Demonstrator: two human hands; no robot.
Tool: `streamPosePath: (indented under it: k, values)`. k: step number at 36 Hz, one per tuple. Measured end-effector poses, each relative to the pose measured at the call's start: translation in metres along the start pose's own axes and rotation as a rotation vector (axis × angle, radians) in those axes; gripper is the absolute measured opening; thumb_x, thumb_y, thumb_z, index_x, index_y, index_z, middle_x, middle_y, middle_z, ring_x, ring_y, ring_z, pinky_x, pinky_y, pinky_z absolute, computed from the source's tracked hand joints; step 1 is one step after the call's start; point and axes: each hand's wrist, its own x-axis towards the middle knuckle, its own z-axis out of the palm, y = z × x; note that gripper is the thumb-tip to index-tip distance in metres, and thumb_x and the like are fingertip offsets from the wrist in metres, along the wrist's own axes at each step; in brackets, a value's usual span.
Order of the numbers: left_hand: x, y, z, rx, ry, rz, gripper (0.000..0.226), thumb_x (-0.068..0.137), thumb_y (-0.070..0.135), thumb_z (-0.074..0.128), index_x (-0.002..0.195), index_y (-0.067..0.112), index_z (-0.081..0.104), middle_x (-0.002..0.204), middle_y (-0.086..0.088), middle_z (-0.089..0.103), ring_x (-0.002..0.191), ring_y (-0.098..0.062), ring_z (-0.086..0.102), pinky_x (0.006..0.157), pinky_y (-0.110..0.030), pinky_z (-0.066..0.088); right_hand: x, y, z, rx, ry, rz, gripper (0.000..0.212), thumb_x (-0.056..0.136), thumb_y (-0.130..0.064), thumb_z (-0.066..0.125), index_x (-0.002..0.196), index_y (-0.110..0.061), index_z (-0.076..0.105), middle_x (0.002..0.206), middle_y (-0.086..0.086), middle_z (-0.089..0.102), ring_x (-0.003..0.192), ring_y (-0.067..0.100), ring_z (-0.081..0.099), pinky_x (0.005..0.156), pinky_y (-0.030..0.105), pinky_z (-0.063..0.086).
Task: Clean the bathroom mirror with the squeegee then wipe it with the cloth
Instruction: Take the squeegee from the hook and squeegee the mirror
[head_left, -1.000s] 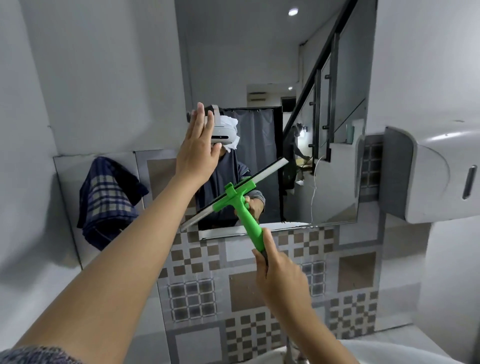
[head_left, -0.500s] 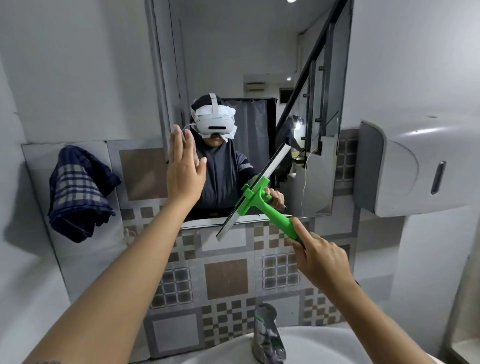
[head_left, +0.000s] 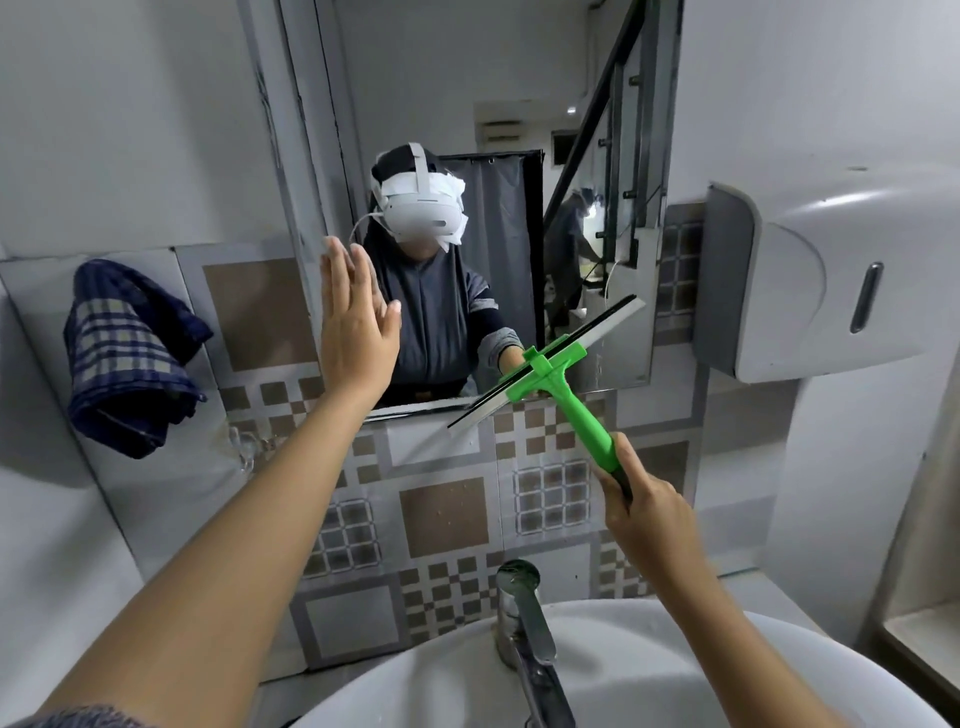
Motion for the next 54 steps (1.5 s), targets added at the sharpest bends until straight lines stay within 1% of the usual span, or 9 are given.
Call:
streamPosePath:
  k: [7, 21, 28, 33, 35, 39, 44, 50, 54]
  values:
    - [-0.006, -0.006, 0.007, -0.025, -0.020, -0.001, 0.068, 0.093, 0.024, 0.049, 0.147, 0.015, 0.008, 0.156, -0.011, -0.002, 0.143, -0.025, 0.000, 0.107, -0.040, 0.036, -0.016, 0.003, 0.002, 0.115, -0.007, 0.116, 0.052, 0.091, -0.020, 0.055, 0.138, -0.009, 0.038, 0.058, -0.001, 0.051, 0.040, 0.004, 0.040, 0.037, 0.017, 0.029]
    - [-0.005, -0.003, 0.003, -0.031, -0.050, -0.016, 0.068, 0.093, 0.021, 0.049, 0.147, 0.013, 0.008, 0.156, -0.011, -0.003, 0.143, -0.026, -0.003, 0.114, -0.040, 0.024, -0.054, 0.013, -0.005, 0.103, -0.010, 0.279, 0.044, 0.092, -0.025, 0.053, 0.134, -0.018, 0.043, 0.056, 0.000, 0.053, 0.046, 0.011, 0.049, 0.040, 0.023, 0.034]
    - [-0.004, 0.004, -0.010, -0.016, -0.084, -0.060, 0.066, 0.092, 0.018, 0.051, 0.146, 0.013, 0.013, 0.156, -0.009, -0.001, 0.144, -0.025, -0.001, 0.116, -0.037, 0.013, -0.065, 0.002, -0.015, 0.175, -0.016, 0.208, 0.046, 0.089, -0.025, 0.058, 0.134, -0.022, 0.046, 0.057, 0.004, 0.057, 0.045, 0.011, 0.047, 0.042, 0.025, 0.036]
    - [-0.004, 0.012, -0.019, -0.016, -0.137, -0.089, 0.055, 0.091, 0.020, 0.053, 0.139, 0.008, 0.031, 0.153, -0.012, 0.015, 0.141, -0.028, 0.014, 0.111, -0.046, 0.029, -0.059, -0.001, -0.025, 0.359, -0.101, 0.153, 0.047, 0.088, -0.023, 0.058, 0.133, -0.024, 0.045, 0.066, 0.010, 0.062, 0.050, 0.014, 0.048, 0.047, 0.031, 0.043]
    - [-0.010, 0.023, -0.024, -0.068, -0.196, -0.044, 0.054, 0.092, 0.021, 0.051, 0.139, 0.005, 0.031, 0.151, -0.012, 0.023, 0.140, -0.026, 0.018, 0.114, -0.040, 0.022, -0.053, -0.006, -0.030, 0.406, -0.122, 0.116, 0.046, 0.087, -0.022, 0.059, 0.131, -0.029, 0.047, 0.066, 0.010, 0.062, 0.051, 0.016, 0.048, 0.048, 0.038, 0.043]
    - [-0.035, 0.045, -0.036, -0.195, -0.312, 0.149, 0.052, 0.093, 0.026, 0.049, 0.140, 0.008, 0.032, 0.149, -0.009, 0.029, 0.139, -0.021, 0.023, 0.112, -0.037, 0.021, -0.035, -0.023, -0.042, 0.430, -0.201, 0.046, 0.046, 0.086, -0.016, 0.060, 0.129, -0.023, 0.049, 0.069, -0.001, 0.062, 0.050, 0.008, 0.051, 0.048, 0.023, 0.046]
    - [-0.076, 0.054, -0.047, -0.276, -0.482, 0.326, 0.048, 0.094, 0.029, 0.048, 0.137, 0.010, 0.038, 0.146, -0.006, 0.037, 0.138, -0.017, 0.026, 0.115, -0.035, 0.021, -0.013, -0.052, -0.059, 0.341, -0.302, -0.059, 0.050, 0.085, -0.022, 0.061, 0.132, -0.027, 0.046, 0.079, -0.002, 0.067, 0.053, 0.012, 0.054, 0.053, 0.033, 0.052]
    - [-0.107, 0.042, -0.062, -0.145, -0.631, 0.513, 0.049, 0.094, 0.020, 0.050, 0.138, 0.009, 0.035, 0.145, -0.008, 0.039, 0.137, -0.020, 0.030, 0.112, -0.026, 0.011, 0.005, -0.080, -0.070, 0.084, -0.375, -0.242, 0.049, 0.084, -0.031, 0.063, 0.131, -0.034, 0.047, 0.094, -0.005, 0.069, 0.054, 0.005, 0.055, 0.055, 0.028, 0.053]
    - [-0.115, 0.028, -0.072, -0.105, -0.686, 0.561, 0.044, 0.090, 0.012, 0.054, 0.133, 0.009, 0.044, 0.130, -0.010, 0.055, 0.122, -0.022, 0.050, 0.112, -0.037, 0.027, 0.013, -0.096, -0.073, -0.173, -0.483, -0.456, 0.047, 0.087, -0.038, 0.056, 0.133, -0.039, 0.043, 0.093, -0.005, 0.070, 0.062, 0.007, 0.057, 0.059, 0.029, 0.053]
